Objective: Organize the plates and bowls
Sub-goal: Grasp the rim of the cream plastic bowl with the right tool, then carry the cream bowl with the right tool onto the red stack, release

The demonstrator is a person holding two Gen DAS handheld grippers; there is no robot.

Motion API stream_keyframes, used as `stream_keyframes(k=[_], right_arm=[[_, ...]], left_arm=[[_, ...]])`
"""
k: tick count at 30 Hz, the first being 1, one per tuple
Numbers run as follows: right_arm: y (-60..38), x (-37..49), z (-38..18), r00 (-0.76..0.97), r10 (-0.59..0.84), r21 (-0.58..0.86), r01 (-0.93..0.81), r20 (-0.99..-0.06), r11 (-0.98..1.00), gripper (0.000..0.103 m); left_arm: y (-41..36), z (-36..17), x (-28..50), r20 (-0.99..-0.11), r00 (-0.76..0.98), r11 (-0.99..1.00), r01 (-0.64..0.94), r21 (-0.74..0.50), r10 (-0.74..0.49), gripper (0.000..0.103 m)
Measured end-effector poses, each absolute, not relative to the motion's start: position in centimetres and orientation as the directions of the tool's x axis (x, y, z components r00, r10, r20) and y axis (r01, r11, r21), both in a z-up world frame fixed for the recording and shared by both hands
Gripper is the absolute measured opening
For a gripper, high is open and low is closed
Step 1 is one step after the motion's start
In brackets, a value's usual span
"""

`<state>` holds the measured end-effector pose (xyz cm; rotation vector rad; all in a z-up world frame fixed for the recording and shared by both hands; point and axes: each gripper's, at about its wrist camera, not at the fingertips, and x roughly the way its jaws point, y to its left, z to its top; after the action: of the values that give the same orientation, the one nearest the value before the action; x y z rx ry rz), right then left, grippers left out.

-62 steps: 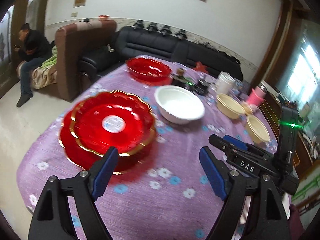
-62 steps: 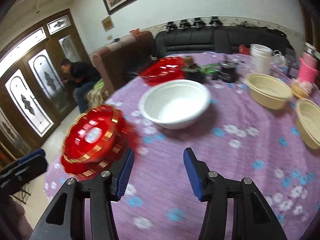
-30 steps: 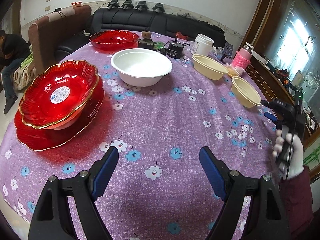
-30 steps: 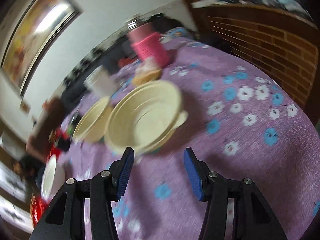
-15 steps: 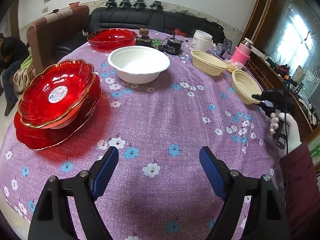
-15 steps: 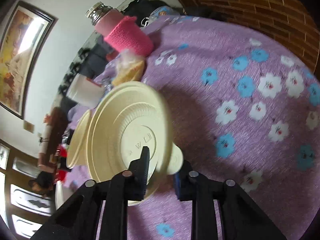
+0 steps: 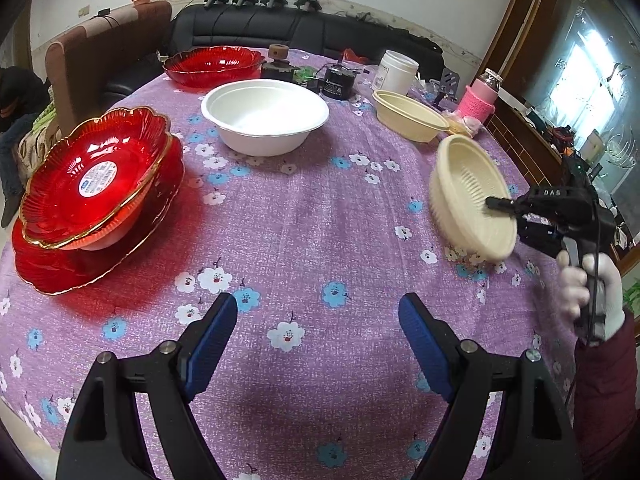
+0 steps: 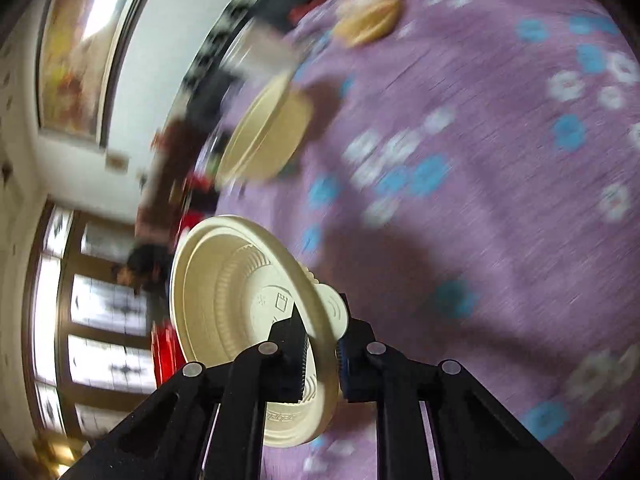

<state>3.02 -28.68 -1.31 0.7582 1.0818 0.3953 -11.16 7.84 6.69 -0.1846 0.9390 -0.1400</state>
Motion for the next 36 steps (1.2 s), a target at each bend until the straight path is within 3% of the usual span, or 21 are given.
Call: stream_keyframes(k=[3,7,10,13,23,27,31,36], right_arm=[[-24.6,2.2,-1.1,0.372,0.653,0.698,-0.017,-0.660,0.716,0.015],[-20.5,1.5,-0.7,0.374,0.562,0.566,-0.111,-0.738,0.817,0.016],[-19.7,1.7,-1.0,0.380,0.561,0.564,-0.117,-0.736,0.818,0.029],[-19.8,1.7,-0.8,0.402,0.562,0.568,-0.118,-0.723,0.814,0.034],[-20.8,-0.4,0.2,0.450,0.498,0.490,-0.144,-0.741,0.860,0.035],[-20.6,-0.9,0.2,0.453,0.471,0.451,-0.159,-0.757,0.878,0.035],[-19.8,-0.8,0.0,0.442,0.474,0.446,-0.173,-0.761,0.878,0.035],[-19.0,-1.1,0.1,0.447,0.480,0.444,-0.190,-0.755,0.876,0.033]], left_arm=[[7.7,6.6,-10.8,-0.792,0.576,0.975,0.041,-0.220,-0.203,0.082],[7.4,6.4,-10.3,-0.800,0.563,0.974,0.044,-0.223,-0.209,0.082],[7.4,6.6,-9.9,-0.804,0.557,0.974,0.042,-0.222,-0.208,0.082],[7.4,6.9,-9.0,-0.804,0.556,0.973,0.041,-0.226,-0.210,0.082],[5.4,3.5,-3.4,-0.854,0.459,0.964,0.023,-0.265,-0.246,0.082],[4.0,2.5,-1.8,-0.859,0.436,0.959,0.042,-0.280,-0.270,0.062],[3.4,2.1,-1.0,-0.858,0.437,0.959,0.045,-0.281,-0.272,0.057],[3.0,1.5,-0.5,-0.865,0.417,0.959,0.064,-0.278,-0.279,0.024]])
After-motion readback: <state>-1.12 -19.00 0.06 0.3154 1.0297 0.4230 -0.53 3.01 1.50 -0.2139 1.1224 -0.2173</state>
